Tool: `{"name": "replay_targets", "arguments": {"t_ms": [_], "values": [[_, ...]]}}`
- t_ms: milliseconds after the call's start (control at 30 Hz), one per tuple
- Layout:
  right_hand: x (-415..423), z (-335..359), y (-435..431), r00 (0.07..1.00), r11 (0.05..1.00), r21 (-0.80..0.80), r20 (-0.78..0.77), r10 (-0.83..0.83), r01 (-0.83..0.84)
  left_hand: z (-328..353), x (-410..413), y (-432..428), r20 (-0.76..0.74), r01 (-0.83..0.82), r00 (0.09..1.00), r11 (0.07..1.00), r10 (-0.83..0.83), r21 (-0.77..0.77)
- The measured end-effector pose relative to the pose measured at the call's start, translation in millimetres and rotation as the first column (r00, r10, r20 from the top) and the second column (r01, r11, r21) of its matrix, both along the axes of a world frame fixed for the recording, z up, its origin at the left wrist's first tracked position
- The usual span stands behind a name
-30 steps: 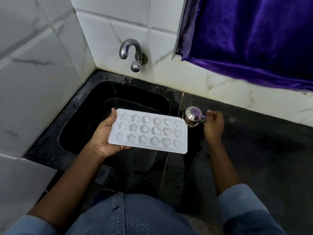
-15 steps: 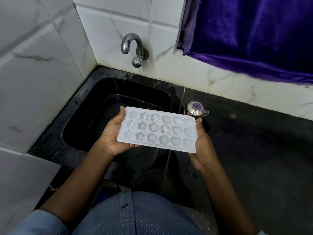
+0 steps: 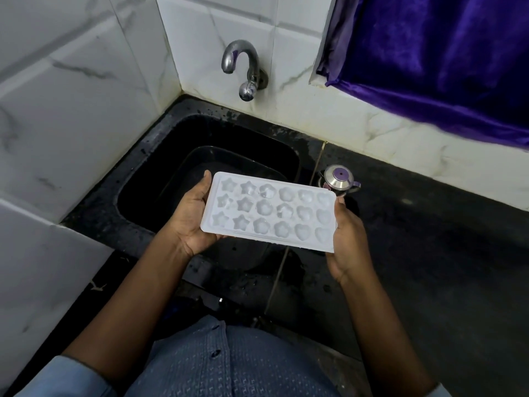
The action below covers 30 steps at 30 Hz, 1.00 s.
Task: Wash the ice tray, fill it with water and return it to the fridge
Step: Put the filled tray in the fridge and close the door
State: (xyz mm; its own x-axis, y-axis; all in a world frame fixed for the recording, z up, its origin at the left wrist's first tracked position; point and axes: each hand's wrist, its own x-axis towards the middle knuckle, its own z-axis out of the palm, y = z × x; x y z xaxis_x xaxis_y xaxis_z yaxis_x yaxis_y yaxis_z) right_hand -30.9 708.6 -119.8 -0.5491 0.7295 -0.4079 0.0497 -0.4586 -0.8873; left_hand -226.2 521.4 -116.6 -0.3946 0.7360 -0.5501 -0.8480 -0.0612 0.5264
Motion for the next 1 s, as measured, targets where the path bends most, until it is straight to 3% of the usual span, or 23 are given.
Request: {"name": "replay_targets", "arguments": {"t_ms": [533, 1000], "values": [[-32.1, 15.8, -33.5, 0.976, 0.976, 0.038, 0.025, 0.215, -0.215, -3.0, 13.0, -74.9, -0.038, -0.191, 0.98, 0.979, 0.194, 0.072], [-80.5, 23.6, -131.5, 0.844, 0.841, 0.072, 0.061, 0.533, -0.537, 11.0, 53.7, -210.6, -0.029, -0.493, 0.867, 0.866, 0.497, 0.09]]}}
